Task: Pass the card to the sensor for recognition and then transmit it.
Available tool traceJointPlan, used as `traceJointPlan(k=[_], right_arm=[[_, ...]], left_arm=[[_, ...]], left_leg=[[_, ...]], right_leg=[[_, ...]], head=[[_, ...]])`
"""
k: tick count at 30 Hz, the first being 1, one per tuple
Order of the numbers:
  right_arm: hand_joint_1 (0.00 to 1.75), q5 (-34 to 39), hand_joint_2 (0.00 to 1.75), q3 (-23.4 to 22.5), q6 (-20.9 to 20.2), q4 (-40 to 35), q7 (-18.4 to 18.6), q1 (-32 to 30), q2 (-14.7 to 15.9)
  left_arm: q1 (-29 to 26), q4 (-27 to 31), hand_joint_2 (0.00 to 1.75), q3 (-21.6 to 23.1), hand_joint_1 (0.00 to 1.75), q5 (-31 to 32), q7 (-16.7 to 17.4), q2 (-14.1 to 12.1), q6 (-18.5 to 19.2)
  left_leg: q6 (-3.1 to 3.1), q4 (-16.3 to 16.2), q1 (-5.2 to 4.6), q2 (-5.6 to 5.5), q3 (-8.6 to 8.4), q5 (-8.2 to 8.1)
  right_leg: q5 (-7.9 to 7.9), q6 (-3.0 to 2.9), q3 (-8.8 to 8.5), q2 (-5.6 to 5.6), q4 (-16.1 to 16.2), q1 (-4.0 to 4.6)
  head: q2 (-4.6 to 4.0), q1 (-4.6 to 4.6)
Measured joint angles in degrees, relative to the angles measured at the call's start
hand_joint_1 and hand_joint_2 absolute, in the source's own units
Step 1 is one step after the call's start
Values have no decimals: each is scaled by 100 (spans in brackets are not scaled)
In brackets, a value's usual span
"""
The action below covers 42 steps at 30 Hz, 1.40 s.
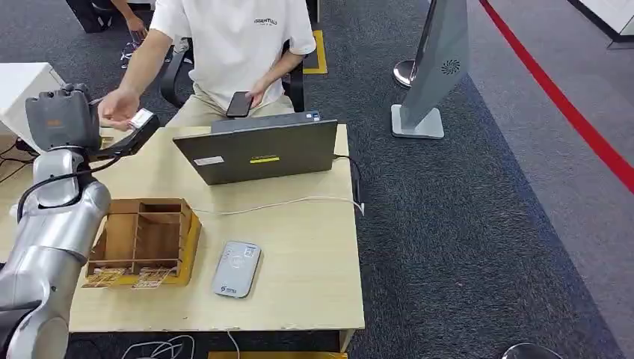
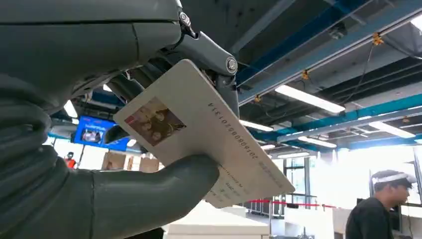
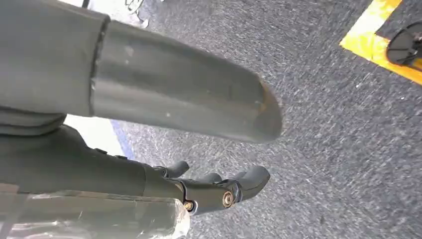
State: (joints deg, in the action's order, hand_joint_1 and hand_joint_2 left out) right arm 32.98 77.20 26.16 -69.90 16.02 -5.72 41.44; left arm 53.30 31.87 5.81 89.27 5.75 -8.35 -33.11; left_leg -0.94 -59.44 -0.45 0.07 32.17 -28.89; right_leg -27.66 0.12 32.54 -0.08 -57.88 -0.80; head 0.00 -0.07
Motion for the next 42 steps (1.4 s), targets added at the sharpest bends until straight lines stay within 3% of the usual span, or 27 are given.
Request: traceJointPlan(k=[6, 12, 16, 21, 27, 33, 36, 39, 42], right_arm=[[0, 109, 0, 181, 53, 79, -50, 110, 7], [0, 433, 0, 516, 562, 19, -46, 234, 13], [0, 656, 0, 874, 1206, -336, 98, 277, 68], [0, 699, 0, 1018, 1318, -673, 254, 257, 135], [0, 461, 0, 972, 1320, -923, 435, 165, 195], [0, 358, 0, 887, 1320, -1054, 520, 64, 225], [0, 360, 0, 839, 1320, -1089, 542, 51, 229], [0, 431, 0, 833, 1320, -1095, 514, 40, 229], [0, 461, 0, 817, 1320, -1095, 492, 31, 232]], left_arm=[[86, -168, 175, 77, 175, 50, 4, 0, 68], [-171, 84, 175, 81, 175, -70, -580, 260, -486], [-1265, 1643, 175, 341, 175, -182, -842, 583, -446], [-2506, 3569, 175, 1282, 175, -151, -647, 710, -133], [-3184, 4783, 175, 2024, 175, -315, -601, 693, -33], [-3515, 5170, 175, 2313, 175, -402, -599, 649, 18], [-3636, 5176, 175, 2334, 175, -514, -573, 634, 257], [-3768, 4891, 175, 2334, 175, -560, -505, 629, 481], [-3912, 4583, 175, 2334, 175, -547, -461, 627, 446]], left_leg=[[-2, -1, 0, 0, 0, 1], [-3, -4, -3, -3, 1, 1], [-11, -4, -8, -3, 3, -6], [-29, -4, -9, 0, 8, -19], [-30, -4, -9, -2, 8, -19], [-31, -4, -8, -2, 6, -16], [-31, -4, -8, 0, 4, -16], [-31, -4, -8, 0, 5, -16], [-31, -4, -8, 0, 6, -16]], right_leg=[[3, 4, 0, 1, 0, -1], [2, 5, -1, -5, 1, -6], [0, 8, -1, -3, 2, -12], [-3, 13, 3, -1, 8, -12], [-5, 15, 2, -5, 8, -11], [-4, 15, 1, -4, 8, -11], [-4, 15, 0, -2, 7, -11], [-4, 15, 0, -2, 8, -11], [-4, 15, 1, -1, 8, -11]], head=[[0, 0], [0, 0], [0, 0], [0, 2], [0, 0], [0, 0], [0, -2], [0, 0], [0, 0]])
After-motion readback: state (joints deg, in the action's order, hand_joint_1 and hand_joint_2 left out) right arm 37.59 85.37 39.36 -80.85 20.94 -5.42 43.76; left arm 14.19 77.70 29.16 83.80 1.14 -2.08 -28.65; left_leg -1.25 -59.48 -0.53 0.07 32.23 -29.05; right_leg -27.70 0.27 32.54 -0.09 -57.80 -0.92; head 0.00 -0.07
